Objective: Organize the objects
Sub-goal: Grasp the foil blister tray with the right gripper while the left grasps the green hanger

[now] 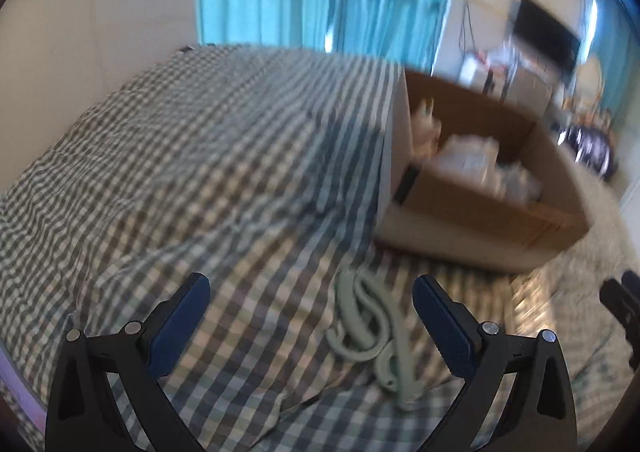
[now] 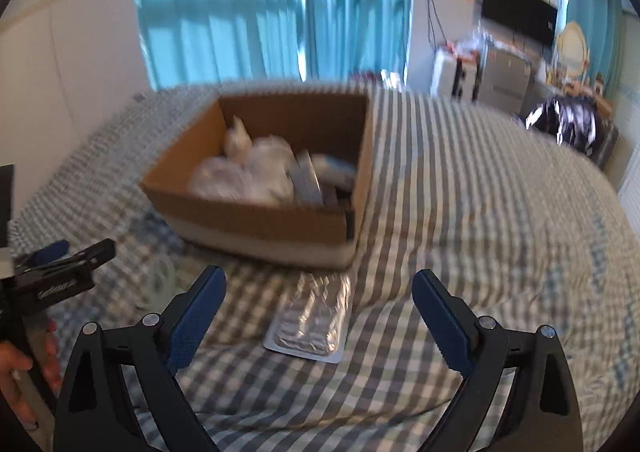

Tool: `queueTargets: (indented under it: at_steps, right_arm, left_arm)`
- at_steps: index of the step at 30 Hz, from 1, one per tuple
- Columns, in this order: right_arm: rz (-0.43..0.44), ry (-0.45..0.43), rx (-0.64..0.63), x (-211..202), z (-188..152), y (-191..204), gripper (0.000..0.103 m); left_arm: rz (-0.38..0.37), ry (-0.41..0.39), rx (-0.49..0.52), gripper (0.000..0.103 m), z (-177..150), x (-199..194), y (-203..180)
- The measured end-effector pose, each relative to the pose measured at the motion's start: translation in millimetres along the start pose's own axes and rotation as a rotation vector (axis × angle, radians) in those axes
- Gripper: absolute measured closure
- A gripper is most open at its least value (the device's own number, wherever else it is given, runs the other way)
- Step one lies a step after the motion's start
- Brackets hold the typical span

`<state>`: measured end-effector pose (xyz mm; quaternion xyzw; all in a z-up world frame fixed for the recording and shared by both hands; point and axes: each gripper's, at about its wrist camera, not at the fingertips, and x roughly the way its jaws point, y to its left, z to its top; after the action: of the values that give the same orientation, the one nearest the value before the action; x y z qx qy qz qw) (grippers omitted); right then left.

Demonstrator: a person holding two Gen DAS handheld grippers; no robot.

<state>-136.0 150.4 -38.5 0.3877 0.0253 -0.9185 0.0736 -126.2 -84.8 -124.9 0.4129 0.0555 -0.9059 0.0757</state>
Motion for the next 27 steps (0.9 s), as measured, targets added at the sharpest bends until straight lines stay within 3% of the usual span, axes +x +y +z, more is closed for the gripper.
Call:
queueTargets:
  at_steps: [4,14,16,19,20,21,22,23,27]
  right_arm:
    - [-0.006,0.107,0.043,47,-11,-6,0.008]
    - [0.019,0.254,0.023,94,-31,-3,0.008]
    - [0.022,0.255,0.025,94,-33,-4,0.008]
    - [0.021,0.255,0.021,94,-35,-5,0.008]
    - [0.019,0.257,0.016,94,-36,-4,0.010]
    - [0.016,0.260,0.009,95,-37,-3,0.017]
    - [0.010,0.266,-0.007,96,-40,0,0.029]
    - [0.009,0.270,-0.018,96,-43,3,0.035]
    - [0.006,0.245,-0.039,88,-48,8,0.036]
  left_arm:
    - [0.030,0.024,0.114,0.000,-13,18,-23]
    - [-0.137,0.218,0.138,0.000,-33,54,-45]
    - [-0.105,0.260,0.170,0.001,-39,64,-54]
    - [-0.080,0.236,0.220,0.006,-43,61,-63]
    - [-0.083,0.231,0.217,0.012,-43,59,-63]
    - [-0.085,0.224,0.214,0.020,-43,57,-62]
    - [-0.081,0.214,0.214,0.023,-44,55,-61]
    - [-0.083,0.209,0.216,0.024,-45,52,-62]
    - [-0.080,0.186,0.230,0.027,-51,39,-62]
